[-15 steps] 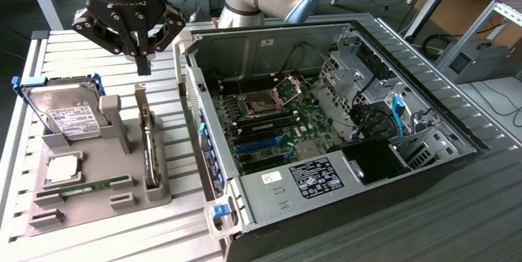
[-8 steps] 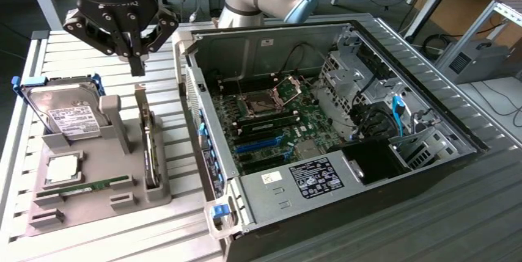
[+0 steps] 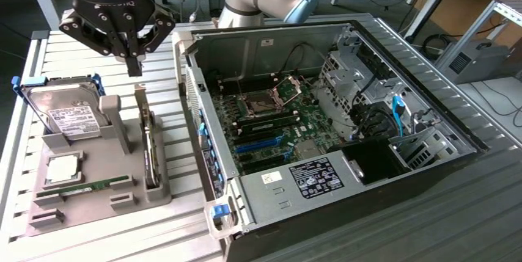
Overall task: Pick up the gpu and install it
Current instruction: 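Reach for the gpu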
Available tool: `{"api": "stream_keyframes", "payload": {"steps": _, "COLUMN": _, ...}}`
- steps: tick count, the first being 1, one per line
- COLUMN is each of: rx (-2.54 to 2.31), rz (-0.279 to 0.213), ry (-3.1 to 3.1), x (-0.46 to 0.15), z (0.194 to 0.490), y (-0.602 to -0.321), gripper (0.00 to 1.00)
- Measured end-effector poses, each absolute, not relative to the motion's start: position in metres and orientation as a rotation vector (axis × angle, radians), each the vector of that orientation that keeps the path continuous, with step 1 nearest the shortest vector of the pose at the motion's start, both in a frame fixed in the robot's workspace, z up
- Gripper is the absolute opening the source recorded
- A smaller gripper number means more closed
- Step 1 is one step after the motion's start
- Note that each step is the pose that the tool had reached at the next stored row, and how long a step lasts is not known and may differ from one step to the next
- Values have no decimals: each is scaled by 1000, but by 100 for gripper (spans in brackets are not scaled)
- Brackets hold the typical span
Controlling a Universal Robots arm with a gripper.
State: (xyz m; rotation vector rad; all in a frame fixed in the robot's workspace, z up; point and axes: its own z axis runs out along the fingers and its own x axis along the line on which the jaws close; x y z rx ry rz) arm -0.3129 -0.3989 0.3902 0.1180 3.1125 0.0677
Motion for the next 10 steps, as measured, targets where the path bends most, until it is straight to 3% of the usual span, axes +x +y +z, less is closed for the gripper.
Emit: {"api": "stream_keyframes", "payload": {"steps": 10, "rx": 118, "rz": 68, "ry": 3112, "x": -317, "z": 390, "y": -399, "gripper": 11}}
